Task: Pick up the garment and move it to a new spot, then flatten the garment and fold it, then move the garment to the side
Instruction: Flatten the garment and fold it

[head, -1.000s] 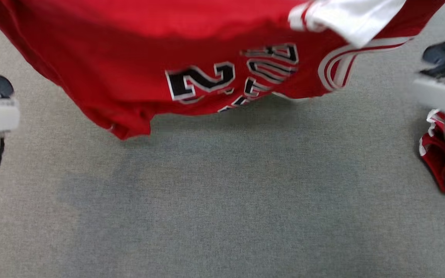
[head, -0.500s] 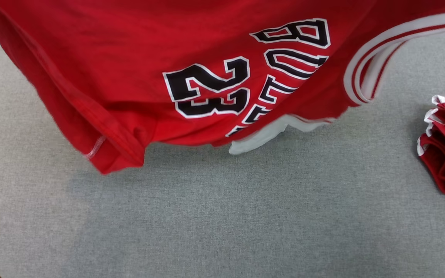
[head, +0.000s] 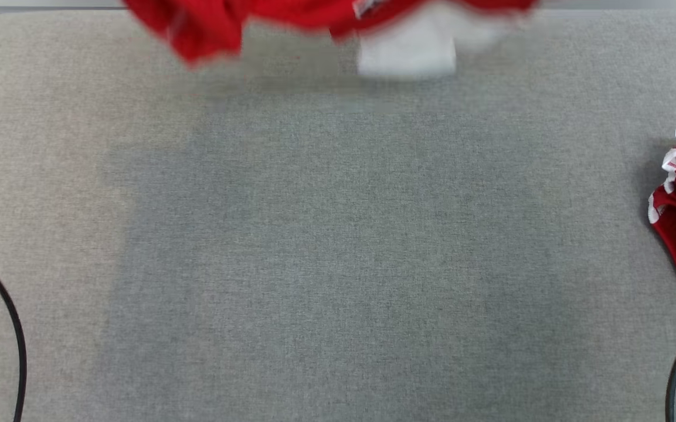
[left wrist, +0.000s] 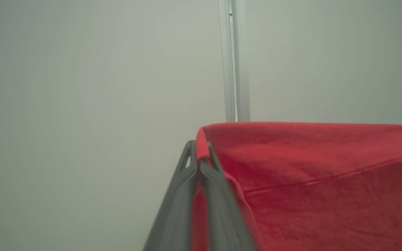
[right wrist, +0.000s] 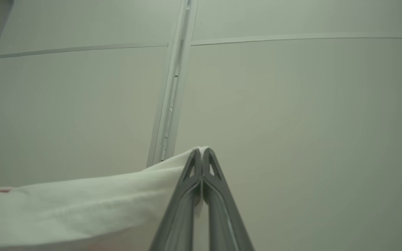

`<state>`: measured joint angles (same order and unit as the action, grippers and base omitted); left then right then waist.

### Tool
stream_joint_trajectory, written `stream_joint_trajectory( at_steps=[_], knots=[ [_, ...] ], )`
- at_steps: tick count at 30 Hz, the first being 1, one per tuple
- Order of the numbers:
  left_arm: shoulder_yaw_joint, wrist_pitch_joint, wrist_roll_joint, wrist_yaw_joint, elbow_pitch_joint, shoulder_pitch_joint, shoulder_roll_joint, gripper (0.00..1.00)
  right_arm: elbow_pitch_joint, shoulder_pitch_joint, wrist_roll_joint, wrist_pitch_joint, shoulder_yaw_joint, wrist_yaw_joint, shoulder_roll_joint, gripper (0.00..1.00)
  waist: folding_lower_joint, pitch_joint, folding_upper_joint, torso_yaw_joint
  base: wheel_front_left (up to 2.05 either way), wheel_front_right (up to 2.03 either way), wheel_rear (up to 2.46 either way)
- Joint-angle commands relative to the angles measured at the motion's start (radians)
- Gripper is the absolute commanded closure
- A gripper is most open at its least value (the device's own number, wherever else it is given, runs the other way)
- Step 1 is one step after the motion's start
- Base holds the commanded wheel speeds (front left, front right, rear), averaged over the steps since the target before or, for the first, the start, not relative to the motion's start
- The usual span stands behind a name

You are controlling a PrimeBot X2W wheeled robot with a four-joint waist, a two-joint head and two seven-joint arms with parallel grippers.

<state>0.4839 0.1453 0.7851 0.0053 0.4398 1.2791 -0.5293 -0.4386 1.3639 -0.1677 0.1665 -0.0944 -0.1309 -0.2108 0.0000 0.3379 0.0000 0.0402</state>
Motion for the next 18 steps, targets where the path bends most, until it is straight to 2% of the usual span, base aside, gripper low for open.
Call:
stream_joint_trajectory(
  at_steps=[1, 7, 10, 14, 18],
  knots=[
    [0.0, 0.016, -0.013, -0.013, 0.068, 0.056, 0.012, 1.0, -0.068, 0.051, 0.008, 0.024, 0.007, 0.0, 0.013, 1.0, 0.0, 0.006, 0.0, -0.007, 0.0, 0.0, 0.0],
    [0.016, 0.019, -0.005, -0.066, 0.349, 0.217, 0.09, 1.0, -0.379, 0.215, 0.026, 0.068, 0.047, 0.0, 0.083, 1.0, 0.0, 0.027, 0.0, -0.024, 0.0, 0.0, 0.0],
    [0.034, 0.012, 0.012, -0.107, 0.476, 0.249, 0.14, 1.0, -0.522, 0.254, 0.027, 0.083, 0.031, 0.0, 0.113, 1.0, 0.0, 0.059, 0.0, -0.025, 0.0, 0.0, 0.0],
    [0.047, 0.037, 0.056, -0.131, 0.552, 0.194, 0.186, 1.0, -0.606, 0.202, 0.0, 0.095, -0.013, 0.0, 0.128, 1.0, 0.0, 0.089, 0.0, -0.019, 0.0, 0.0, 0.0],
    [0.06, 0.064, 0.092, -0.137, 0.573, 0.115, 0.221, 1.0, -0.619, 0.122, -0.05, 0.1, -0.065, 0.0, 0.135, 1.0, 0.0, 0.104, 0.0, -0.011, 0.0, 0.0, 0.0]
  ],
)
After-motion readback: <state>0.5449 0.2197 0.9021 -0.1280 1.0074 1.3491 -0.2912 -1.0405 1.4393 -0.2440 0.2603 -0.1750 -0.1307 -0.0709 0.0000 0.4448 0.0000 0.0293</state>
